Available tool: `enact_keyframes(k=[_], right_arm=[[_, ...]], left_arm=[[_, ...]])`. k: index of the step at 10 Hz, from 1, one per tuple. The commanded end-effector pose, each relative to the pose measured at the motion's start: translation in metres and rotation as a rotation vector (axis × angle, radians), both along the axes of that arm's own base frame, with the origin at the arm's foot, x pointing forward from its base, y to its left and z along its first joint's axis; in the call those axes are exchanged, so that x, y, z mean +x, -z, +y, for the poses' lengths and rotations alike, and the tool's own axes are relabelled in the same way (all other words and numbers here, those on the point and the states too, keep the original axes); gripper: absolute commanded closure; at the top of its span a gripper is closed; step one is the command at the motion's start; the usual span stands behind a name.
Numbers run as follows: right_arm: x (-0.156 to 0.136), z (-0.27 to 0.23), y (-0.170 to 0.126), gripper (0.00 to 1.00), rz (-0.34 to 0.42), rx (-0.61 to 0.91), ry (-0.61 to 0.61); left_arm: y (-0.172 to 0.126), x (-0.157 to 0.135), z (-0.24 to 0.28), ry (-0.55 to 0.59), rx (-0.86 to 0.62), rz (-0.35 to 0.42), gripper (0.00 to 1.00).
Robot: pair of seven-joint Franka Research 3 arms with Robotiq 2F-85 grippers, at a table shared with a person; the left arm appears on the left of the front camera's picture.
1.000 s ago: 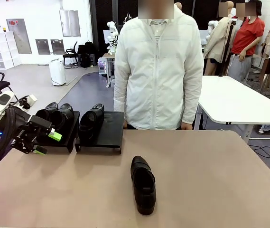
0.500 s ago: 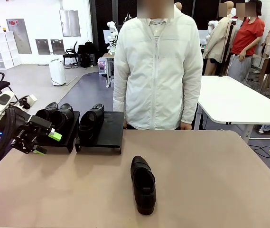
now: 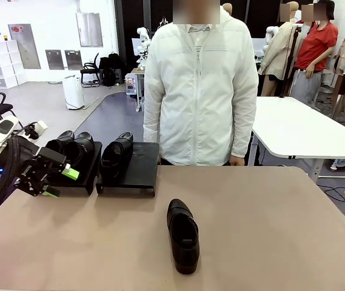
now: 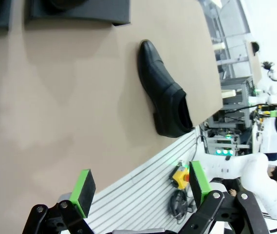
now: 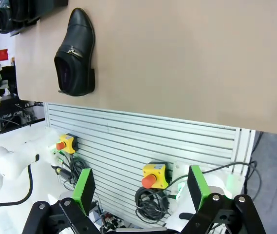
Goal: Organize the shoes by placing them on the stand.
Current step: Place the Shoe from the middle of the table onto the Shoes Stand.
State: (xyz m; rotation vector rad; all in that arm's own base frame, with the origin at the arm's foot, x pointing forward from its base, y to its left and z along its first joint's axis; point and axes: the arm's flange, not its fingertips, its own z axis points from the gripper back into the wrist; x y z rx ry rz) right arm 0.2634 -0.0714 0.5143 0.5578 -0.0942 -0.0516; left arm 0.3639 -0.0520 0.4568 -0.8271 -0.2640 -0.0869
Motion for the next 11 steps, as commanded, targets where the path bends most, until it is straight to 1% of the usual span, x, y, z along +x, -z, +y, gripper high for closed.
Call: enact_keyframes(k=[1,2,3,4,5,6,7,8,10,11], right_arm=[[-0.002,-0.003,-0.001,0.00,-0.012,0.017,-0.020],[-0.002,-0.003,-0.001,0.00,-0.012,0.017,-0.020],[-0.002,-0.003,-0.001,0.00,-0.012,0.017,-0.020],[-0.002,-0.003,-0.001,0.00,-0.012,0.017,-0.020],[-0.002,-0.003,-0.001,0.00,-0.012,0.017,-0.020],[-0.002,-0.003,-0.001,0.00,-0.012,0.017,-0.020],[-0.002,-0.003,-0.001,0.00,-0.012,0.017,-0.020],[-0.002,-0.003,-0.001,0.00,-0.012,0.017,-0.020],[-0.002,-0.003,-0.001,0.00,-0.012,0.017,-0.020],[-0.002,-0.003,-0.001,0.00,-0.012,0.017,-0.020]], left_arm=[[-0.023,-0.037,-0.079,0.010,-0.006,0.026,0.00],[-0.035,-0.055,-0.156,-0.025,0.137,0.103,0.00],[-0.035,-0.061,-0.223,-0.165,0.254,0.153,0.00],[-0.031,-0.068,-0.272,-0.125,0.394,0.166,0.00],[-0.030,-0.072,-0.296,-0.110,0.477,0.172,0.00],[-0.027,-0.077,-0.320,-0.172,0.571,0.124,0.00],[-0.029,-0.080,-0.333,-0.114,0.597,0.102,0.00],[-0.010,-0.109,-0.312,-0.100,0.424,0.086,0.00],[-0.010,-0.109,-0.312,-0.100,0.424,0.086,0.00],[-0.012,-0.100,-0.328,-0.114,0.495,0.087,0.00]])
